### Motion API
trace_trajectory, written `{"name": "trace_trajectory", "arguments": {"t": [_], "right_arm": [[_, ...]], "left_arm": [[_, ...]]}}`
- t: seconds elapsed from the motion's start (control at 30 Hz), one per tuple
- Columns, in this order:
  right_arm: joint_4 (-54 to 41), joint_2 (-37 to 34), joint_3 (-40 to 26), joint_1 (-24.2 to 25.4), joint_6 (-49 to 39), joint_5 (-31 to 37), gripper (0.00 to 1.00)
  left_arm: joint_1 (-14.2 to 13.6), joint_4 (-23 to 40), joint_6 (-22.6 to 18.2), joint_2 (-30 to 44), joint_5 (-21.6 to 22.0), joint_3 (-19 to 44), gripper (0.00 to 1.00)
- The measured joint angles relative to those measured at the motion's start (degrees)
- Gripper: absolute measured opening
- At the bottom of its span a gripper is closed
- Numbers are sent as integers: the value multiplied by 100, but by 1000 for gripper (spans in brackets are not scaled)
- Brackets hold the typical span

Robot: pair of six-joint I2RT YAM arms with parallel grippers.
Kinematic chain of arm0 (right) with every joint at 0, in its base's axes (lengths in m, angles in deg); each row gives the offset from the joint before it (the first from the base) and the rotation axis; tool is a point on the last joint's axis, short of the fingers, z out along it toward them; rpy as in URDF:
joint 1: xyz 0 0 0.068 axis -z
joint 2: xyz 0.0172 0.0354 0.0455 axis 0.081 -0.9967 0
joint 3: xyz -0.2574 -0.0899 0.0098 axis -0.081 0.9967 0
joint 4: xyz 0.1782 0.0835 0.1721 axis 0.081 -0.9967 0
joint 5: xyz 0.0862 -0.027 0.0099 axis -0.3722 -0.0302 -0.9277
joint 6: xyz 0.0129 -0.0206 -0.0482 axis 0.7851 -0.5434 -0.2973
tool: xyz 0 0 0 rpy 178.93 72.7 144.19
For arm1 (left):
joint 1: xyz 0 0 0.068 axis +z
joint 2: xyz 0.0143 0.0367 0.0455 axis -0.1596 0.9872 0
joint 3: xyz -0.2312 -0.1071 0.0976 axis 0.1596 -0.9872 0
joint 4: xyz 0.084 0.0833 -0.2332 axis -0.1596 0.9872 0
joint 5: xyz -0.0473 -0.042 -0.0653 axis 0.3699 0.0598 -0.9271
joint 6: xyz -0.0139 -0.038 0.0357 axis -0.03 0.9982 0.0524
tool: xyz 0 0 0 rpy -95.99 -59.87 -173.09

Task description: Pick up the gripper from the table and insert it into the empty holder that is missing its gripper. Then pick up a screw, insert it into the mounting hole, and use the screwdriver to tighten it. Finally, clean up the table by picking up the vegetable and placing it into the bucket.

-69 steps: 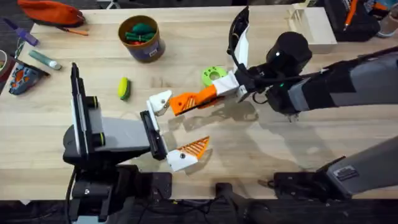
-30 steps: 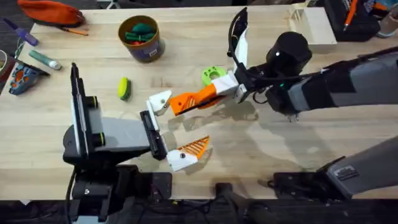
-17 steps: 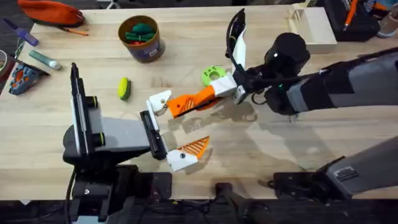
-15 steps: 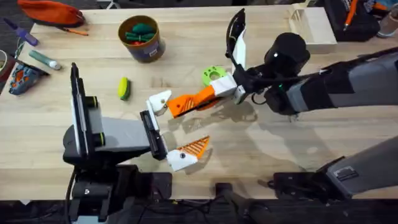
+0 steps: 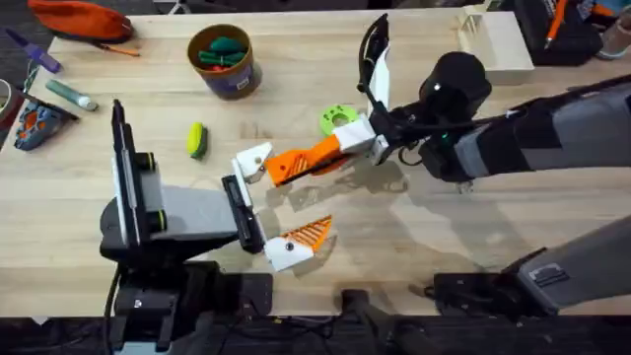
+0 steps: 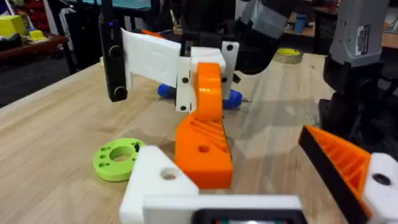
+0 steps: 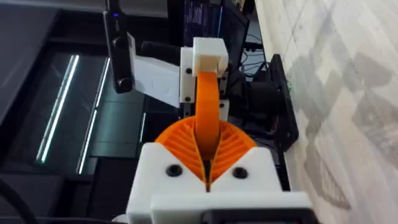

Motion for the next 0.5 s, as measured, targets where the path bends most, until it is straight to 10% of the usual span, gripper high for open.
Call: {"name": "trace_trajectory", "arguments": {"t": [0.5], "right_arm": [[0,0,0,-4,135,111,9]], "left_arm": [[-1,0,0,-1,-2,0,985]]}}
